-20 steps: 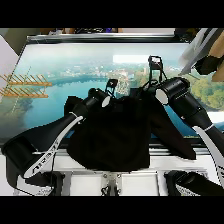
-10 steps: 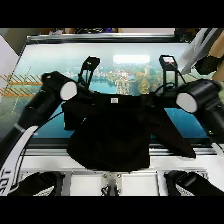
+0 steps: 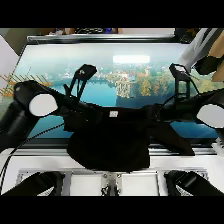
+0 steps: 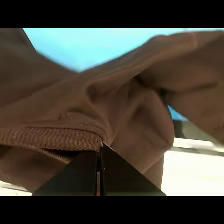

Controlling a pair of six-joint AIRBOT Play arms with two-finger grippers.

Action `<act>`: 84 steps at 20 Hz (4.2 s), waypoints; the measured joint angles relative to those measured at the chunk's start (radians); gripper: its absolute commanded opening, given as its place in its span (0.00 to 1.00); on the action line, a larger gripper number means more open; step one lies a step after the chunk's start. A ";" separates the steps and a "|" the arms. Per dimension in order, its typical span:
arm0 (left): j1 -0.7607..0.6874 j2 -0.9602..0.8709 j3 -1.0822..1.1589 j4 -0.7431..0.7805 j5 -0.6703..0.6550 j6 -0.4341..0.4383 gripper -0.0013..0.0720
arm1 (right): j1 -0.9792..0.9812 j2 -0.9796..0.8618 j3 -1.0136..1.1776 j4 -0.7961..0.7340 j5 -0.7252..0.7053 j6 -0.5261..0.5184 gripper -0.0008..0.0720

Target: Fold the clothes and pants, and hang the long-sleeved shirts on hangers.

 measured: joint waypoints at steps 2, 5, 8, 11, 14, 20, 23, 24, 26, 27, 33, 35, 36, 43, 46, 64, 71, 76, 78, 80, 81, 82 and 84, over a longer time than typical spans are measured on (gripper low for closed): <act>0.038 -0.034 -0.072 -0.025 0.012 0.000 0.04 | 0.018 -0.032 0.000 -0.011 0.008 0.017 0.03; 0.085 -0.064 -0.169 -0.080 0.031 0.013 0.04 | 0.049 -0.088 0.000 -0.019 0.020 0.029 0.04; 0.105 -0.075 -0.224 -0.116 0.029 0.034 0.04 | 0.079 -0.141 0.000 -0.024 0.032 0.035 0.04; 0.112 -0.077 -0.232 -0.133 0.025 0.055 0.90 | 0.100 -0.177 0.000 -0.028 0.039 0.037 0.04; 0.114 -0.077 -0.202 -0.144 0.023 0.072 0.96 | 0.108 -0.193 0.000 -0.031 0.037 0.039 0.04; 0.119 -0.077 -0.048 -0.146 -0.019 0.105 0.96 | 0.113 -0.201 0.000 -0.024 0.035 0.039 0.04; 0.149 -0.077 0.022 -0.142 -0.029 0.129 0.96 | 0.113 -0.201 0.000 -0.024 0.035 0.039 0.04; 0.172 -0.077 0.040 -0.141 -0.032 0.138 0.96 | 0.113 -0.201 0.000 -0.024 0.035 0.039 0.04; 0.241 -0.077 0.066 -0.139 -0.033 0.158 0.96 | 0.113 -0.201 0.000 -0.024 0.035 0.039 0.04; 0.284 -0.077 0.074 -0.137 -0.032 0.169 0.96 | 0.113 -0.201 0.000 -0.024 0.035 0.039 0.04; 0.612 -0.081 0.091 -0.007 0.037 0.221 0.97 | 0.113 -0.201 0.000 -0.024 0.035 0.039 0.04; 0.719 -0.088 0.093 0.085 0.096 0.229 0.97 | 0.113 -0.201 0.000 -0.024 0.035 0.039 0.04; 0.776 -0.097 0.093 0.127 0.132 0.232 0.97 | 0.113 -0.201 0.000 -0.024 0.035 0.039 0.04; 1.042 -0.300 0.093 0.252 0.352 0.248 0.96 | 0.113 -0.201 0.000 -0.024 0.035 0.039 0.04; 1.087 -0.418 0.093 0.321 0.438 0.270 0.96 | 0.113 -0.202 0.000 -0.024 0.035 0.039 0.04; 1.164 -0.764 0.094 0.566 0.830 0.394 0.96 | 0.113 -0.206 0.000 -0.024 0.035 0.039 0.04; 1.183 -0.797 0.096 0.571 0.900 0.394 0.96 | 0.113 -0.206 0.000 -0.024 0.035 0.039 0.04; 1.185 -0.804 0.095 0.570 0.910 0.395 0.60 | 0.113 -0.206 0.000 -0.024 0.035 0.039 0.04; 1.185 -0.805 0.095 0.565 0.907 0.394 0.17 | 0.113 -0.206 0.000 -0.024 0.035 0.039 0.04; 1.185 -0.804 0.095 0.571 0.915 0.402 0.08 | 0.113 -0.206 0.000 -0.024 0.035 0.039 0.04; 1.185 -0.803 0.095 0.567 0.909 0.399 0.08 | 0.113 -0.206 0.000 -0.025 0.036 0.039 0.04; 1.185 -0.804 0.095 0.566 0.911 0.395 0.04 | 0.113 -0.206 0.000 -0.024 0.035 0.039 0.04; 1.184 -0.803 0.095 0.564 0.908 0.395 0.04 | 0.113 -0.206 0.000 -0.024 0.035 0.039 0.04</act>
